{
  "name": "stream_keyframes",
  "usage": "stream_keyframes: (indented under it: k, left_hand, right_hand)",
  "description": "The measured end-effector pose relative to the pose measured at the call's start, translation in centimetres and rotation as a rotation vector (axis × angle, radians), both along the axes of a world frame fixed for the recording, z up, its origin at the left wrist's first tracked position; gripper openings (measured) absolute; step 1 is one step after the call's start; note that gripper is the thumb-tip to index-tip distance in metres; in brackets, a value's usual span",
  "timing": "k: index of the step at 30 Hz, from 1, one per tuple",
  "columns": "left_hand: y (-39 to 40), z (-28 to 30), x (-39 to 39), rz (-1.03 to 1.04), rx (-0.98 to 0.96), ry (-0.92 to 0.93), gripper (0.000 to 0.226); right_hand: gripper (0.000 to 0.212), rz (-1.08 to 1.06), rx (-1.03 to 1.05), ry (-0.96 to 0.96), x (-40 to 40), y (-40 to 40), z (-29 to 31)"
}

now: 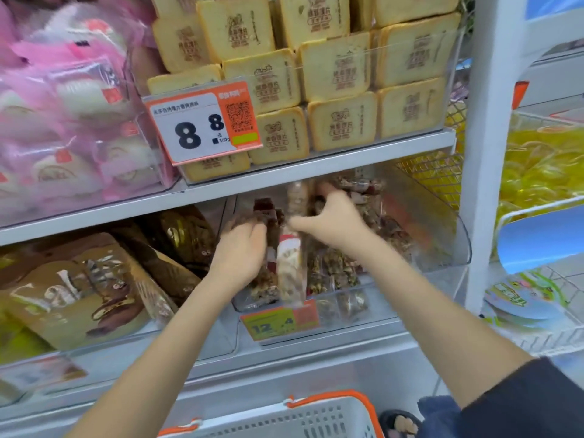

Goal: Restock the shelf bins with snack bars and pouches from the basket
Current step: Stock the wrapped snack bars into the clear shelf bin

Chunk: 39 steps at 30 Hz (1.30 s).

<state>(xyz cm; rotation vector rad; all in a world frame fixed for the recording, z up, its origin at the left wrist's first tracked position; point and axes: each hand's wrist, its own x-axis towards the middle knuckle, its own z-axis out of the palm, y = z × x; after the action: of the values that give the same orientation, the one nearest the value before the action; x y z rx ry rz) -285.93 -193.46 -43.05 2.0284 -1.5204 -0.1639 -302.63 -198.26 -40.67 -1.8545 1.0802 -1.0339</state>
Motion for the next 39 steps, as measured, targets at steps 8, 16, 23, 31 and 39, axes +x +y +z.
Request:
stream_keyframes:
  k: [8, 16, 23, 31, 39]
  left_hand:
    - [4.3, 0.7, -1.4, -0.213, -0.201, -0.177, 0.081]
    - [2.7, 2.4, -3.4, -0.247, -0.214, -0.429, 0.043]
    - [1.3, 5.0, -3.0, -0.456, -0.078, 0.345, 0.007]
    - [0.8, 6.4, -0.2, -0.646, 0.234, -0.122, 0.029]
    - [-3.3, 6.0, -0.5, -0.48, 0.104, -0.033, 0.043]
  right_hand:
    - [0.065, 0.088, -0.03, 0.287, 5.6, 0.8, -4.2]
    - [0.08, 0.132, 0.209, -0.045, 2.5, 2.3, -5.2]
    - [0.106, 0.24, 0.225, -0.356, 2.6, 2.2, -5.7]
    - [0.074, 0.586, 0.427, -0.056, -2.3, 2.4, -3.2]
    - [0.069, 0.301, 0.296, -0.107, 0.5, 4.5, -3.3]
